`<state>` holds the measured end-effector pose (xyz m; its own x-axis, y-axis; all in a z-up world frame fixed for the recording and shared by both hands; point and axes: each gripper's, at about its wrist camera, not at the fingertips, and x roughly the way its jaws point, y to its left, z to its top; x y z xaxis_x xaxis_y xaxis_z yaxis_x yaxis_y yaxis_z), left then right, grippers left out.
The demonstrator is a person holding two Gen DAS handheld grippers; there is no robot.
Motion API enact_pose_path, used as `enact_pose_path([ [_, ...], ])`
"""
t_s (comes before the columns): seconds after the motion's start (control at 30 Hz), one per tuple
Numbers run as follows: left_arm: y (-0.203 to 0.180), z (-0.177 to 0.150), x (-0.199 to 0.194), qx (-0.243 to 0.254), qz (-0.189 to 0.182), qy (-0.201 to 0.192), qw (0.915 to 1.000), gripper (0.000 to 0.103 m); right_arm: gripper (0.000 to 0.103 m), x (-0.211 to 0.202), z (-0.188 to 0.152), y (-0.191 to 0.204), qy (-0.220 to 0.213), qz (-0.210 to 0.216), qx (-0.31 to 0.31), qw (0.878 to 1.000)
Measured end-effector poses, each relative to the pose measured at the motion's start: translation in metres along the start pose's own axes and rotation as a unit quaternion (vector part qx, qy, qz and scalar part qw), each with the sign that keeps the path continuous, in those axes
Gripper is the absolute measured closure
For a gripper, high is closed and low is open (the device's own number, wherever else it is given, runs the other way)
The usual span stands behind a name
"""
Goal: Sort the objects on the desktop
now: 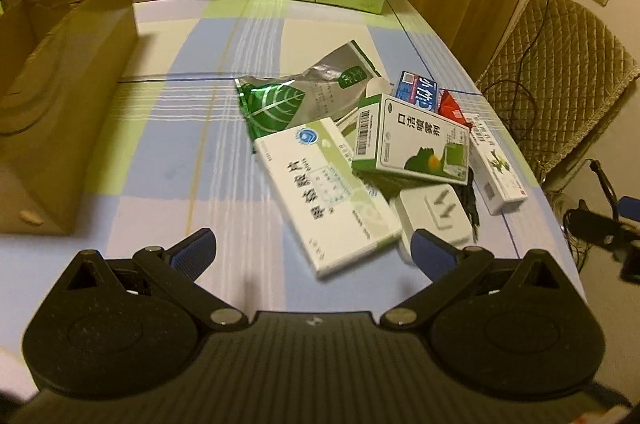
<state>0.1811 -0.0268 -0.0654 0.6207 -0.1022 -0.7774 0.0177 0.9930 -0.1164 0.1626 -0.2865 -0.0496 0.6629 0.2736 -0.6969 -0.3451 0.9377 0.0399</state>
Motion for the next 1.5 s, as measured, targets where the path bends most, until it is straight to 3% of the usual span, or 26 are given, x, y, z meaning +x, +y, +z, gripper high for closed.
enact_pose_path([
  [0.17,-0.006,0.009,0.028,0.006,0.004,-0.002,1.0,0.001,0.018,0.036,0.007,-0.008,0.017,0.017,-0.001,1.0],
  [0.57,-0.009,0.013,0.067,0.018,0.007,0.008,0.9998,0.005,0.02,0.077,0.015,-0.01,0.031,0.017,-0.014,0.999],
  [0.7,-0.007,0.012,0.065,0.037,0.012,0.006,0.9992,0.022,0.023,0.082,0.016,-0.008,0.032,0.018,-0.014,0.999],
  [0.83,0.006,0.005,0.057,0.055,0.023,0.013,0.9981,0.029,0.045,0.086,0.015,-0.008,0.039,0.023,-0.012,0.999],
  [0.9,0.013,0.0,0.054,0.058,0.023,0.017,0.9979,0.031,0.067,0.086,0.013,-0.009,0.045,0.024,-0.01,0.999],
  [1.2,0.019,-0.006,0.044,0.078,0.025,-0.001,0.9967,0.024,0.064,0.068,-0.003,-0.011,0.056,0.019,-0.017,0.998],
  [1.3,0.016,-0.001,0.051,0.084,0.021,0.0,0.9962,0.024,0.055,0.074,0.002,-0.01,0.052,0.007,-0.022,0.998],
  [1.5,0.017,0.01,0.063,0.089,0.018,0.015,0.9958,0.03,0.053,0.09,0.012,-0.01,0.051,0.007,-0.025,0.998],
])
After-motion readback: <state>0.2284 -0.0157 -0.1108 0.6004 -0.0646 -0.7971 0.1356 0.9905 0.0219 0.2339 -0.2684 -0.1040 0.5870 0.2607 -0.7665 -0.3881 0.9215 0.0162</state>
